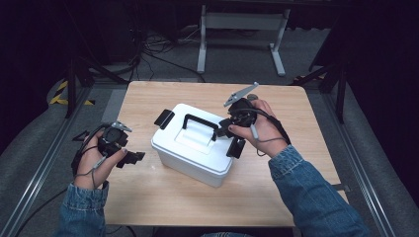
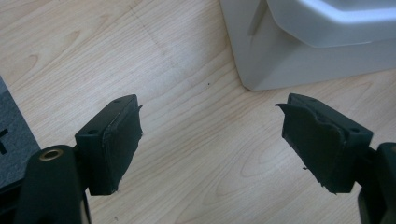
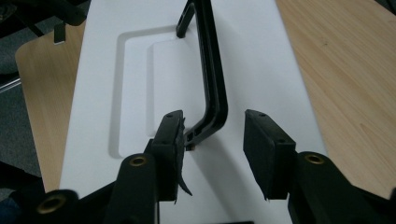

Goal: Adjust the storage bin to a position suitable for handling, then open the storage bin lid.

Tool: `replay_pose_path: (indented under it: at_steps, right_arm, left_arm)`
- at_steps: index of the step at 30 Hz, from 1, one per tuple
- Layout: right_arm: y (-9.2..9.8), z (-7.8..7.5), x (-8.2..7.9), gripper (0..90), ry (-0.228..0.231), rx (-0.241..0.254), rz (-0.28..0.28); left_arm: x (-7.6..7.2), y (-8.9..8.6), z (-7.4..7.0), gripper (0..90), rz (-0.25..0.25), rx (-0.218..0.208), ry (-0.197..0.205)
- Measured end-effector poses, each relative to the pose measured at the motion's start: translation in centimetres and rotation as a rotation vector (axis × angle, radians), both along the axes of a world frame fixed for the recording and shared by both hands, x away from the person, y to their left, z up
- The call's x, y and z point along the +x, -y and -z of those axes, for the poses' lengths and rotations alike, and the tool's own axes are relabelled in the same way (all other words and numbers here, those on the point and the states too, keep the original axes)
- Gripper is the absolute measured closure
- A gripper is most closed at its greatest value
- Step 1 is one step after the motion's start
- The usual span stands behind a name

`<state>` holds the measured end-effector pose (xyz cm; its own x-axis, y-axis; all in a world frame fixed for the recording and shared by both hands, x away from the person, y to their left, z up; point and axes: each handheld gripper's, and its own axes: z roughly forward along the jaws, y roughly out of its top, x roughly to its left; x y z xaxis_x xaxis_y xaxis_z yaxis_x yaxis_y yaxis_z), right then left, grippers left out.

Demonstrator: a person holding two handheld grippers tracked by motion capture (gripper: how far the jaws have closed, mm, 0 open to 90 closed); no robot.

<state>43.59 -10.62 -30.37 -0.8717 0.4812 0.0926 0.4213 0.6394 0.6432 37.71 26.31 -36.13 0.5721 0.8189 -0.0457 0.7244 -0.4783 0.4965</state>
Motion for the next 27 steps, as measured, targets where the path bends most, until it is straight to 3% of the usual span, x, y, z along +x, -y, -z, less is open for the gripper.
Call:
replay_pose_path:
  at_steps: [6,14,27]
  right_arm:
    - [-1.1,0.7,0.5,68.6,-0.004,-0.033,-0.009]
    - [-1.5,0.7,0.4,84.0,-0.053,-0.005,-0.047]
    - [-1.8,0.4,-0.3,84.9,0.003,-0.028,-0.071]
  left_arm:
    - [0.3,0.4,-0.1,20.5,0.015,-0.001,0.005]
    - [0.4,0.4,0.0,20.4,0.017,-0.001,-0.002]
    - [0.3,0.4,0.0,20.3,0.018,0.003,0.000]
